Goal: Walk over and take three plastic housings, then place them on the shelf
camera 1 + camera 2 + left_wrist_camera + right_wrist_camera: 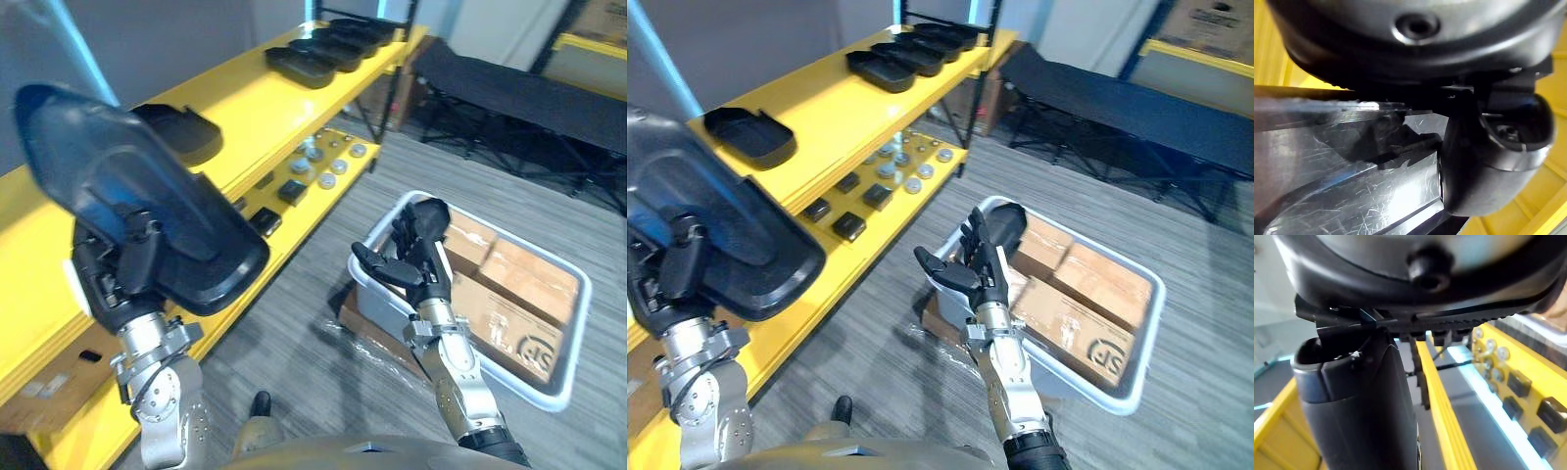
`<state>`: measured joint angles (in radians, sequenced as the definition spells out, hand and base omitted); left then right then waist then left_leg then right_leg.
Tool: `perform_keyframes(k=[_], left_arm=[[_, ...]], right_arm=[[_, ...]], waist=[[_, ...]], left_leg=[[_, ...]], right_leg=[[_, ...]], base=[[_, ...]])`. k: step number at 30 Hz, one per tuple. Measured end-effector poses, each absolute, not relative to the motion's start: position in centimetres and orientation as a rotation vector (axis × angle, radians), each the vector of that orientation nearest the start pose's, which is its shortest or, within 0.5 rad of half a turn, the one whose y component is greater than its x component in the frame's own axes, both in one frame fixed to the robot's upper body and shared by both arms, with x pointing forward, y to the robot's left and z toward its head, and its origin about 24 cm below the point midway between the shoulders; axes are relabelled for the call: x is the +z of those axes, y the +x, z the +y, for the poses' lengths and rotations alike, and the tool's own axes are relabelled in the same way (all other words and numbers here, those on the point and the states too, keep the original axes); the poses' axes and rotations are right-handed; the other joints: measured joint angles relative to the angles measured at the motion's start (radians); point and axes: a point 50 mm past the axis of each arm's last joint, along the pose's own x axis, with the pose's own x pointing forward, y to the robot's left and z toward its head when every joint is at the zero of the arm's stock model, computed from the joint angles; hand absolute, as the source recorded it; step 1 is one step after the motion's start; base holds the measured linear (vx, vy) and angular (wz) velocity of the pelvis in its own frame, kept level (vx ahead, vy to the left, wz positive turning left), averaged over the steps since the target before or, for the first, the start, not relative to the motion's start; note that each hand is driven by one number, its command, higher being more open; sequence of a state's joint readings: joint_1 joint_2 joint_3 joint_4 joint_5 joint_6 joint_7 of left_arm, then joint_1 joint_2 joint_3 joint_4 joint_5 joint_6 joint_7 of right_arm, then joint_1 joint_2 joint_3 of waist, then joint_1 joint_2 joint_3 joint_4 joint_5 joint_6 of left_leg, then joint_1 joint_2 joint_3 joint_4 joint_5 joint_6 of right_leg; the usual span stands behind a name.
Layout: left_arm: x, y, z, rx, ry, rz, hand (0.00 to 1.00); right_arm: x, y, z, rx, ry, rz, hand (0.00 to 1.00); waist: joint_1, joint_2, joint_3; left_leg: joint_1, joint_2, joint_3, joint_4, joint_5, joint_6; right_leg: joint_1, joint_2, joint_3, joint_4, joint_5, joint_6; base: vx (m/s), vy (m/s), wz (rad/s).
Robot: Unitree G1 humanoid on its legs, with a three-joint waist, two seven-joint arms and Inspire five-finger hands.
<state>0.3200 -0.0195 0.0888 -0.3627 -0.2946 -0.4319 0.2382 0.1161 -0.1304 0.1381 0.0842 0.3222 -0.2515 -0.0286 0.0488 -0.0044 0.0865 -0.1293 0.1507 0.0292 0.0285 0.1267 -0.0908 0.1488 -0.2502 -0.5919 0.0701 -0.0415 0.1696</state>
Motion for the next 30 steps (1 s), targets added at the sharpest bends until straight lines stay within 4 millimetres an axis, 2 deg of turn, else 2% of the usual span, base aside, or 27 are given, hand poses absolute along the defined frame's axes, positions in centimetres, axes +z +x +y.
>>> perform_keyframes(k=[1,3,4,5,7,8,9,13,17,20,21,23,24,25,26,27,30], left_arm=[[9.4,17.4,20.3,0.424,-0.287,-0.483,0.00],[9.4,17.5,20.3,0.405,-0.286,-0.484,0.00],[9.5,17.6,20.4,0.394,-0.277,-0.484,0.00],[9.6,17.6,20.5,0.385,-0.268,-0.488,0.00],[9.4,18.0,20.1,0.317,-0.248,-0.479,0.00],[9.3,18.2,19.8,0.278,-0.244,-0.471,0.00],[9.1,18.5,19.3,0.234,-0.243,-0.464,0.00],[9.2,19.0,17.7,0.101,-0.232,-0.459,0.00],[9.2,19.0,17.4,0.094,-0.233,-0.458,0.00],[9.2,19.1,17.5,0.123,-0.241,-0.448,0.00],[9.1,19.0,17.5,0.133,-0.244,-0.447,0.00],[9.1,19.0,17.6,0.152,-0.253,-0.446,0.00],[9.1,19.0,17.6,0.162,-0.256,-0.445,0.00],[9.1,19.0,17.7,0.177,-0.257,-0.443,0.00],[9.1,19.0,17.8,0.182,-0.258,-0.444,0.00],[9.0,18.9,17.8,0.189,-0.259,-0.438,0.00],[9.0,18.9,18.0,0.206,-0.260,-0.439,0.00]], right_arm=[[1.8,22.6,-15.7,0.018,0.199,-0.032,1.00],[2.0,22.8,-15.3,0.030,0.211,-0.041,1.00],[2.1,22.9,-14.8,0.053,0.221,-0.048,1.00],[2.2,22.8,-14.5,0.065,0.225,-0.054,1.00],[2.2,22.7,-14.2,0.083,0.224,-0.063,1.00],[2.2,22.7,-14.3,0.077,0.223,-0.065,1.00],[2.3,22.7,-14.4,0.065,0.222,-0.071,1.00],[2.6,22.7,-14.4,0.066,0.222,-0.100,1.00],[2.8,22.7,-14.6,0.085,0.209,-0.115,1.00],[2.9,22.6,-14.8,0.089,0.204,-0.118,1.00],[3.0,22.5,-14.9,0.088,0.200,-0.121,1.00],[3.3,22.1,-15.4,0.086,0.185,-0.136,1.00],[3.4,22.0,-15.6,0.083,0.182,-0.143,1.00],[3.4,22.0,-15.6,0.073,0.190,-0.147,1.00],[3.5,22.0,-15.7,0.070,0.189,-0.153,1.00],[3.6,22.1,-15.9,0.062,0.185,-0.162,1.00],[4.0,22.3,-15.7,0.038,0.207,-0.194,1.00]], waist=[[0.014,0.002,0.012],[0.034,0.000,0.024],[0.035,-0.005,0.029],[0.033,-0.011,0.033],[0.026,-0.020,0.041],[0.023,-0.020,0.041],[0.019,-0.020,0.041],[0.023,-0.021,0.043],[0.011,-0.012,0.048],[-0.006,0.008,0.060],[-0.010,0.016,0.065],[-0.026,0.039,0.074],[-0.025,0.040,0.083],[-0.024,0.020,0.102],[-0.021,0.024,0.108],[-0.013,0.044,0.121],[-0.009,0.028,0.138]], left_leg=[[0.002,-0.014,-0.004,-0.008,0.012,-0.013],[-0.003,-0.036,-0.025,-0.026,0.027,-0.007],[-0.003,-0.049,-0.044,-0.039,0.036,-0.006],[-0.002,-0.058,-0.057,-0.045,0.040,-0.004],[0.000,-0.087,-0.113,-0.051,0.051,-0.003],[-0.001,-0.097,-0.132,-0.051,0.060,-0.004],[-0.003,-0.109,-0.152,-0.053,0.067,-0.005],[-0.005,-0.103,-0.163,-0.067,0.085,-0.009],[-0.004,-0.092,-0.148,-0.067,0.093,-0.006],[-0.006,-0.080,-0.142,-0.068,0.095,-0.002],[-0.009,-0.074,-0.132,-0.067,0.089,-0.005],[-0.040,-0.053,-0.076,-0.064,0.083,0.002],[-0.047,-0.051,-0.053,-0.062,0.058,0.003],[-0.078,-0.052,-0.012,-0.008,0.016,0.022],[-0.103,-0.052,0.003,0.051,0.006,0.036],[-0.121,-0.051,0.012,0.138,0.001,0.033],[-0.169,-0.072,0.024,0.258,-0.072,0.033]], right_leg=[[0.004,-0.014,-0.009,0.016,-0.009,0.007],[0.002,-0.030,-0.006,0.036,-0.030,0.010],[-0.005,-0.034,0.035,0.065,-0.071,-0.011],[-0.010,-0.034,0.075,0.086,-0.102,-0.011],[-0.033,-0.011,0.220,0.165,-0.194,-0.034],[-0.033,-0.006,0.262,0.181,-0.210,-0.049],[-0.029,-0.005,0.289,0.190,-0.222,-0.044],[-0.022,0.005,0.276,0.171,-0.205,-0.012],[-0.025,0.013,0.293,0.154,-0.182,-0.005],[-0.028,0.026,0.304,0.155,-0.177,-0.004],[-0.036,0.030,0.302,0.156,-0.183,-0.013],[-0.056,0.037,0.286,0.167,-0.191,-0.019],[-0.064,0.034,0.285,0.172,-0.190,-0.024],[-0.075,0.010,0.289,0.175,-0.194,-0.032],[-0.081,0.004,0.290,0.185,-0.195,-0.032],[-0.081,0.007,0.296,0.218,-0.209,-0.018],[-0.093,-0.032,0.299,0.274,-0.247,-0.015]], base=[[0.04,0.104,0.80],[0.00,0.060,0.54],[-0.03,0.015,0.48],[-0.05,-0.037,0.71],[-0.07,-0.114,0.80],[-0.06,-0.094,0.75],[-0.05,-0.063,0.65],[-0.05,-0.033,0.17],[-0.06,-0.004,-0.14],[-0.09,0.005,-0.07],[-0.19,-0.001,0.13],[-0.16,0.001,0.31],[-0.08,0.033,0.27],[-0.06,0.060,0.13],[-0.03,0.057,0.00],[0.00,0.061,-0.04],[0.04,0.081,0.01]])
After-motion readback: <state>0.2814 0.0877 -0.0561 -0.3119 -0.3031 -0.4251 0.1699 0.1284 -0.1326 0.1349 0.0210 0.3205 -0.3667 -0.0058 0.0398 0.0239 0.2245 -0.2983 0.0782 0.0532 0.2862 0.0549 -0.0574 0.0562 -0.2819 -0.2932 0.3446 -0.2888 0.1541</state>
